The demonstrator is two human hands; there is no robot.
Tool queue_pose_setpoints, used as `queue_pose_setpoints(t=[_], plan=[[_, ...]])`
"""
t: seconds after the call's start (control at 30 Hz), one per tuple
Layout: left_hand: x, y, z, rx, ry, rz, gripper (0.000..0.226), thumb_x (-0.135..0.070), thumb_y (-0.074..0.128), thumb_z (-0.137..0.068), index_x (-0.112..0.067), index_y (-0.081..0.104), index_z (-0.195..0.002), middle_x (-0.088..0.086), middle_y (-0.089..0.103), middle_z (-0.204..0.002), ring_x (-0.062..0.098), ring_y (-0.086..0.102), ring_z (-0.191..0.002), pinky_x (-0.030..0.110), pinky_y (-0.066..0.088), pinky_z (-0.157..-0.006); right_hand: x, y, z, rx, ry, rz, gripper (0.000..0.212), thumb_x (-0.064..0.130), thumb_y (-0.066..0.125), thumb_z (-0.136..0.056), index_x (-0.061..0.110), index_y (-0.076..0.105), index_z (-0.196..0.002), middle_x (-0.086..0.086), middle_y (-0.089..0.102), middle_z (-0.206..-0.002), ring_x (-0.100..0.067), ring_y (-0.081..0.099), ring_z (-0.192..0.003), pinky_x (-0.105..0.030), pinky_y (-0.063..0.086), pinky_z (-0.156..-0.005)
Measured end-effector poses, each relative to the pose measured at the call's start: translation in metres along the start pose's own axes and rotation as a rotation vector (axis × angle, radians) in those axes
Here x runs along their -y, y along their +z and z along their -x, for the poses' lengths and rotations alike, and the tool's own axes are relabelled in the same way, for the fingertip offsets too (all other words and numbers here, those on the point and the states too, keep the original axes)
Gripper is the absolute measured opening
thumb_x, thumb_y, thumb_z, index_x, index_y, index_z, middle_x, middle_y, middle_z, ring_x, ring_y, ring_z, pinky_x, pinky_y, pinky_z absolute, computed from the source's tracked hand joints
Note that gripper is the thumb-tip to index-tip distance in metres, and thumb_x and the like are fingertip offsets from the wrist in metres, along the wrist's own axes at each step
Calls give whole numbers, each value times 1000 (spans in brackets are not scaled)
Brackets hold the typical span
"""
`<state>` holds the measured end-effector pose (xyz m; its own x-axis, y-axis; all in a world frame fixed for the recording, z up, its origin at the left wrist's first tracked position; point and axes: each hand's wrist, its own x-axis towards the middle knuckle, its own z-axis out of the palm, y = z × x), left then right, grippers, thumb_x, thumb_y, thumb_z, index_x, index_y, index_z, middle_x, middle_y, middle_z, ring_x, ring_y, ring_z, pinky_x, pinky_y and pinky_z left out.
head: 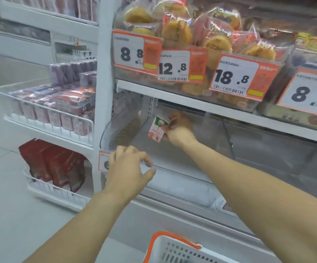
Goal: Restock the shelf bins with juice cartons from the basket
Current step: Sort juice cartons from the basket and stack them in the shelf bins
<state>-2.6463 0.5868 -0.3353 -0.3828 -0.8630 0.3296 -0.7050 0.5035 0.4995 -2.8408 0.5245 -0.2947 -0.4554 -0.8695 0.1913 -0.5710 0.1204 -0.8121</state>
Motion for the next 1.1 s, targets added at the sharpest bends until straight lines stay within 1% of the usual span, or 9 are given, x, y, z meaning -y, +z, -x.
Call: queue_pose_setpoints(t=[0.07,0.2,0.4,0.53,0.63,0.77,0.87,0.93,1.1], plan=[[2,4,-1,-47,11,8,17,-50,76,-77,-38,69,-87,-16,46,-95,12,33,-104,21,10,-82,-4,27,-26,-24,-17,69,30,15,72,-87,18,51,-108,-2,62,-98,-25,63,-91,-34,55,-80],[11,14,-5,-129,68,36,19,-52,82,-69,-39,70,-77,-17,49,-89,7,28,-95,21,10,-82,-8,69,-58,-20,-71,176,29,10,64,-91,16,52,-116,-14,52,-121,-30,60,-97,-24,41,-77],[22,20,-9,-137,99,45,22,-57,81,-64,-42,67,-72,-19,52,-88,3,25,-93,22,11,-83,-15,92,-81,21,-142,345,27,12,53,-98,12,53,-125,-16,58,-122,-25,62,-97,-21,44,-71],[19,18,-6,-126,101,44,21,-56,80,-68,-41,67,-77,-19,52,-93,3,26,-98,21,11,-86,-10,79,-62,172,-149,399,64,5,66,-89,16,38,-145,-21,50,-134,-34,56,-117,-36,50,-96],[11,14,-2,-101,75,37,22,-54,77,-74,-39,68,-87,-17,53,-100,8,32,-107,20,11,-89,14,51,-35,233,-153,430,72,-2,59,-87,21,32,-150,-16,43,-140,-35,50,-124,-37,47,-98],[-4,4,5,-75,88,-8,37,-45,75,-80,-30,65,-112,-7,54,-114,17,32,-120,24,16,-89,35,-11,36,213,-339,433,40,2,59,-88,15,60,-125,0,64,-107,-19,61,-95,-27,49,-81],[-19,-6,13,-118,212,33,33,-31,77,-80,-21,67,-109,1,60,-110,24,40,-117,29,28,-94,25,-71,125,236,-417,327,18,10,66,-89,20,67,-104,9,69,-90,-7,64,-77,-15,49,-69],[-32,-9,22,-41,287,58,25,-28,75,-83,-19,68,-105,2,63,-105,24,48,-110,37,39,-95,10,-110,178,299,-392,313,13,17,70,-90,23,66,-101,10,69,-89,-5,65,-75,-13,48,-66],[-68,8,45,374,272,121,17,-30,71,-87,-18,70,-99,-6,66,-83,15,62,-81,27,47,-75,-51,-168,239,611,-148,559,30,43,70,-88,31,63,-114,14,64,-114,-1,66,-90,-19,51,-78]])
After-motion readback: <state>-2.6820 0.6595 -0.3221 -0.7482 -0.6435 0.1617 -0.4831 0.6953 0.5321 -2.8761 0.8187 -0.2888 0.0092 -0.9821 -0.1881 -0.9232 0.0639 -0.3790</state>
